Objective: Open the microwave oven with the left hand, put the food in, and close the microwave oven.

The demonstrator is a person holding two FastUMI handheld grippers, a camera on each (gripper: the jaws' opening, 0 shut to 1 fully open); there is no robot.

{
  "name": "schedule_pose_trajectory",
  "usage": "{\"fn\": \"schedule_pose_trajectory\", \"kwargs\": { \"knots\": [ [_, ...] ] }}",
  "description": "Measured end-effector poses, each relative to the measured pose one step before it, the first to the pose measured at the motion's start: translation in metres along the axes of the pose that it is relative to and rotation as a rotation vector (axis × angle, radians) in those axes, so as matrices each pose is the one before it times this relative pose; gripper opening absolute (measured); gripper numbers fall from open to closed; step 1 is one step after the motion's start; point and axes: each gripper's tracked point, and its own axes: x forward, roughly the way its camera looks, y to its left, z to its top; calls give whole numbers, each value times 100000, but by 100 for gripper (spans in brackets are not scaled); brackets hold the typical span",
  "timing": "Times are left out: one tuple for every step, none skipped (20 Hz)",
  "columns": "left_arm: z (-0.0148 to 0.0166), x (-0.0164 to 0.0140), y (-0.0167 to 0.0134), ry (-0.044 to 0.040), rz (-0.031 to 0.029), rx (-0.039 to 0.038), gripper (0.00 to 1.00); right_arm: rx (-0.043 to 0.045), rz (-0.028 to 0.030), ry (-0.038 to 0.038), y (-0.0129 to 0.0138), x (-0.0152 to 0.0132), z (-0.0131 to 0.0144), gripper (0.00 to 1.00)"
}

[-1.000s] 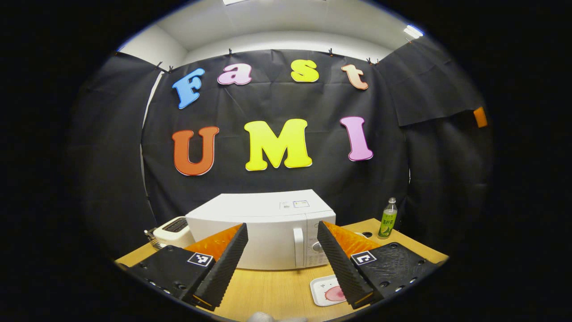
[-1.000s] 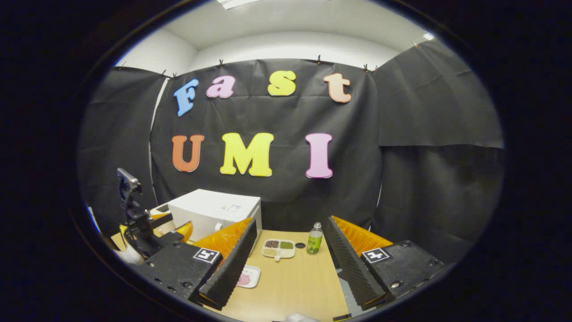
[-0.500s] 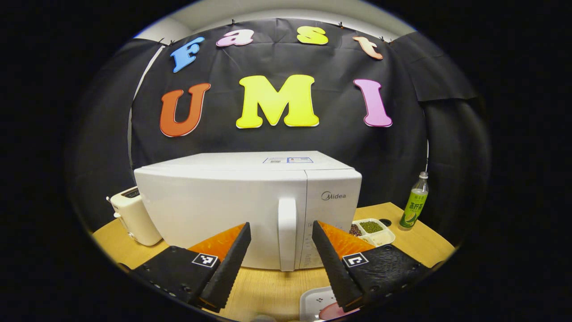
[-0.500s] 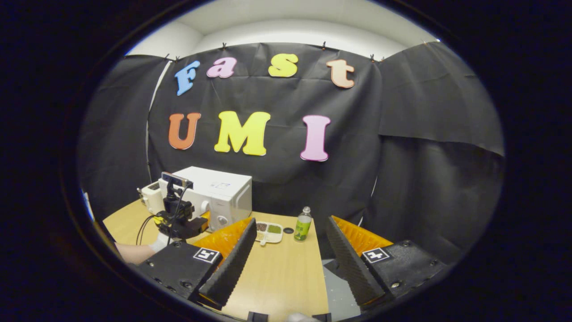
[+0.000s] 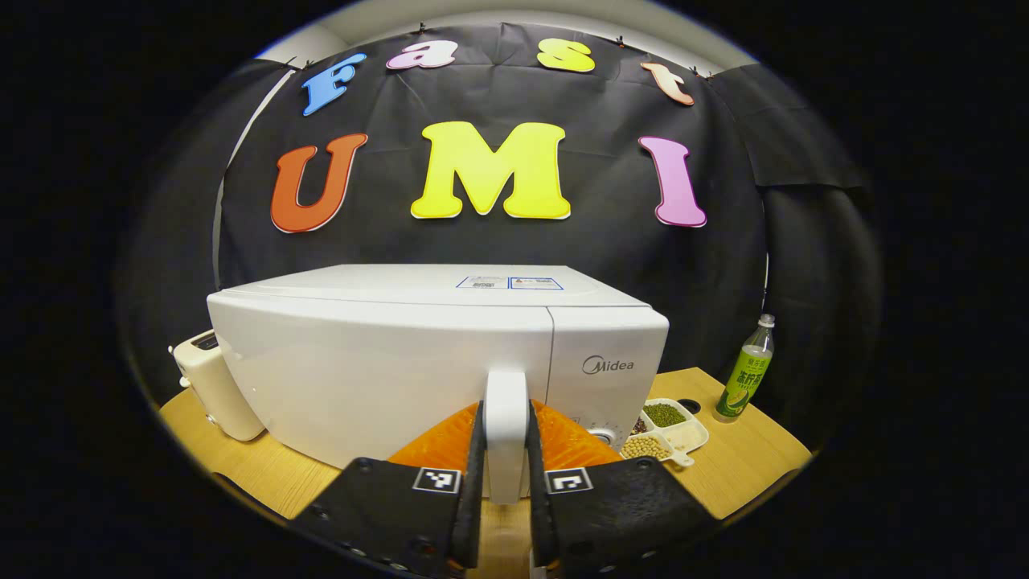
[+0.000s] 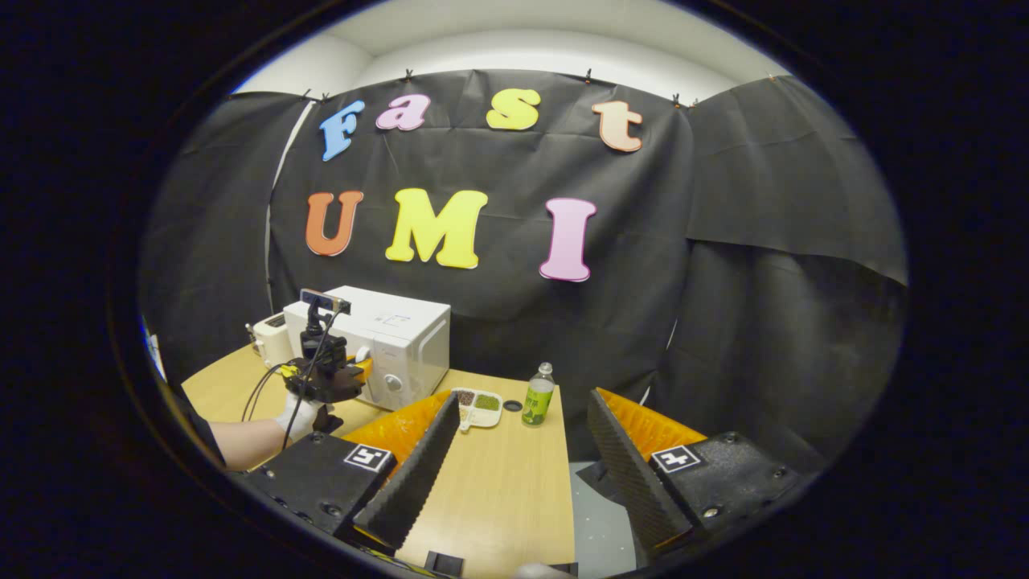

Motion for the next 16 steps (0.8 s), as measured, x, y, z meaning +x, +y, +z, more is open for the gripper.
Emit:
{"fn": "schedule_pose_trajectory", "kwargs": {
  "knots": [
    [-129, -239, -71, 472, -613, -1702, 20, 435, 382, 18, 28, -97, -40, 96],
    [-5, -59, 112, 633, -213, -933, 15, 609, 332, -13, 42, -63, -16, 100],
    [107, -185, 5, -59, 8, -178, 6, 409, 138, -154, 29, -204, 51, 100],
    [-51, -67, -51, 669, -189, 124, 7, 175, -5, -42, -65, -215, -92, 97],
    [-93, 25, -31, 476, -155, 107, 1, -7, 44, -373, -12, -227, 42, 97],
    [-146, -181, -11, 769, -182, 30, 1, -264, -333, -430, -3, -255, 93, 100],
    [-430, -905, 36, 627, 63, -571, 1, -63, 39, -239, 112, -172, 191, 100],
    [-25, -965, 148, -521, -1065, 1274, 1, 121, 225, -567, 245, -186, 46, 96],
    [-79, -1229, 196, -1366, -1127, 764, 1, 59, 620, -426, 370, -124, 185, 96],
    [-569, -1282, 285, 1029, -1064, 135, 0, -21, 898, -114, 566, -231, -83, 96],
    [-271, -1457, 292, -334, -1007, 690, 1, 447, 1120, -374, 658, -36, 101, 96],
    [-406, -1596, 477, 696, -270, 559, 1, 692, 1351, -431, 793, -127, 134, 100],
    [-290, -1585, 521, 272, 321, 1153, 1, 660, 1223, -433, 830, -89, 222, 100],
    [-416, -1505, 745, 622, 373, 1497, 1, 349, 1155, -412, 790, -67, -16, 100],
    [-360, -1710, 835, 684, 962, 1301, 1, 84, 1201, -165, 866, -216, 80, 96],
    [-479, -1408, 856, 748, 596, 567, 2, 123, 1004, -305, 741, -148, 6, 100]
  ]
}}
